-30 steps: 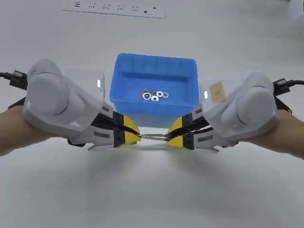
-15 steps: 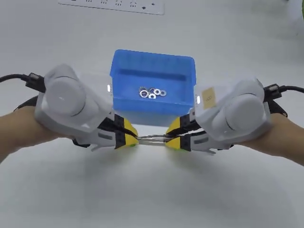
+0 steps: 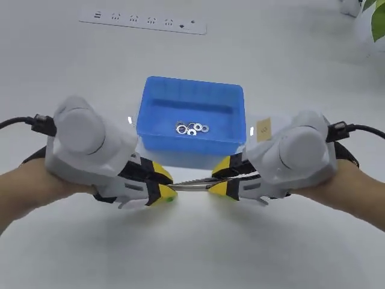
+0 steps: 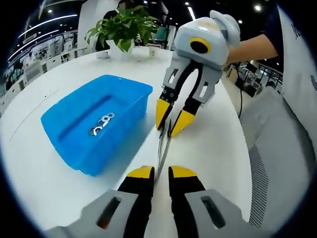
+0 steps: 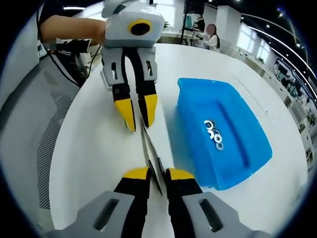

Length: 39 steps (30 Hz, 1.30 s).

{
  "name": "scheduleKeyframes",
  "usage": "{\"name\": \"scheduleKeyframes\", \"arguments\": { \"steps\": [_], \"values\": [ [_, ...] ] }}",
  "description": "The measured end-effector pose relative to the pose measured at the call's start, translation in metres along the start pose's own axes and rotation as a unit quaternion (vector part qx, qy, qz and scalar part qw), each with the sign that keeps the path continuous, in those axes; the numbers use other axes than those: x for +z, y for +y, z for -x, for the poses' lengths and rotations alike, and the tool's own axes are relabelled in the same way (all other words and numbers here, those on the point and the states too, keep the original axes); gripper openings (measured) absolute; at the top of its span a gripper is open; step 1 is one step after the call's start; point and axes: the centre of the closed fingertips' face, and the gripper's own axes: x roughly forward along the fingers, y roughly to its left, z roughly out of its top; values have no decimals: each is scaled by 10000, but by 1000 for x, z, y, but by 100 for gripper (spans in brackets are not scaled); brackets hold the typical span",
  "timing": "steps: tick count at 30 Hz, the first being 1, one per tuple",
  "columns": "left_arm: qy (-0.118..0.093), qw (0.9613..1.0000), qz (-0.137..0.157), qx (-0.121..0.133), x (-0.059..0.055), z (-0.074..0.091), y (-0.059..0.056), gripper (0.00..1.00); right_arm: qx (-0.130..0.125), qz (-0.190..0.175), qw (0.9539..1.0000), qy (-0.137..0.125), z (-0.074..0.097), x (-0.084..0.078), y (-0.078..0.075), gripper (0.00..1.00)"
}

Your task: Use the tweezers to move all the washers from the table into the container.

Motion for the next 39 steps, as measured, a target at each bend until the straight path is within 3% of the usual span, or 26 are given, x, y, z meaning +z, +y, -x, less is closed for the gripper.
{"name": "scheduleKeyframes", "arguments": {
  "steps": [2,4,9,12,15,19,24,33,36,37,39],
  "values": [
    [-205,9997,154,6,2,8,-4,18,-86,-108,9995,-281,7,7,-2,14],
    [-267,9995,151,40,2,17,-6,22,-128,-313,9975,-627,20,16,-4,15],
    [-382,9987,-25,330,7,36,-4,34,-329,-447,9951,-818,43,14,-10,25],
    [-638,9957,-111,660,21,48,0,47,-518,-398,9933,-952,57,18,-10,32],
    [-781,9933,-277,807,34,59,-2,60,-628,-394,9918,-1039,67,22,-6,37],
    [-742,9923,-481,872,42,68,-8,69,-745,-359,9905,-1099,76,23,-1,46],
    [-642,9916,-615,940,44,77,-13,76,-779,-283,9914,-1014,85,17,5,60],
    [-434,9906,-665,1110,41,95,-16,86,-861,-256,9910,-992,101,11,11,68],
    [-398,9893,-763,1180,41,101,-17,86,-857,-274,9899,-1096,106,16,15,74],
    [-431,9868,-881,1292,44,104,-15,86,-881,-229,9898,-1095,106,17,15,75],
    [-422,9866,-861,1321,48,106,-14,86,-881,-232,9898,-1099,107,18,16,76]
  ]
}}
